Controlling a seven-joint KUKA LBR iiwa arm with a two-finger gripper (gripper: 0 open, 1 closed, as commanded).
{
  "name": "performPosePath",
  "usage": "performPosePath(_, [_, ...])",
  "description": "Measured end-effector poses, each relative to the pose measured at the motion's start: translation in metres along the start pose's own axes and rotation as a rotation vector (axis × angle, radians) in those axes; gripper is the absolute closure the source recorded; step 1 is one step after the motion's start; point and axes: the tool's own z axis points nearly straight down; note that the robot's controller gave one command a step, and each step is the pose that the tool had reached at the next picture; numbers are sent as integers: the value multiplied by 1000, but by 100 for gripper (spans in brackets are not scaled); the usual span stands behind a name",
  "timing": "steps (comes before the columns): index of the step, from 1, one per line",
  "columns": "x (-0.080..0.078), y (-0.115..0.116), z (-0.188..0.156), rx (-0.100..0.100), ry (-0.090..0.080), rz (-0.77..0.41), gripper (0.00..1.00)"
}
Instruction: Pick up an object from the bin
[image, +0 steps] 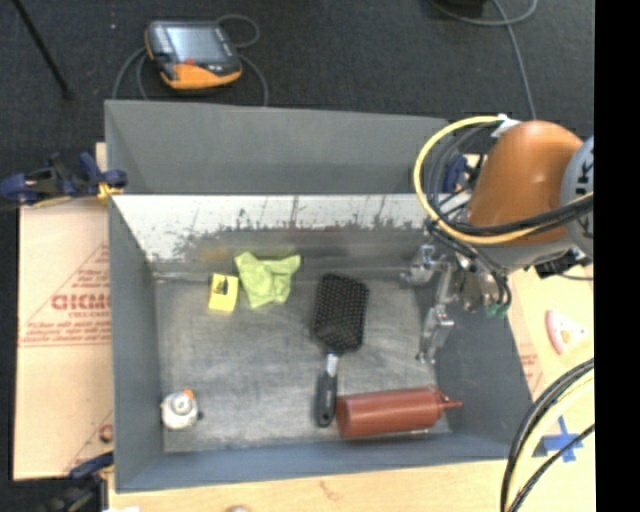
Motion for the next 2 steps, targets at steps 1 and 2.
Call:
performPosePath(1, [0, 0, 0, 0, 0, 0, 0])
performPosePath(2, [31, 14, 29, 1, -7, -56, 0])
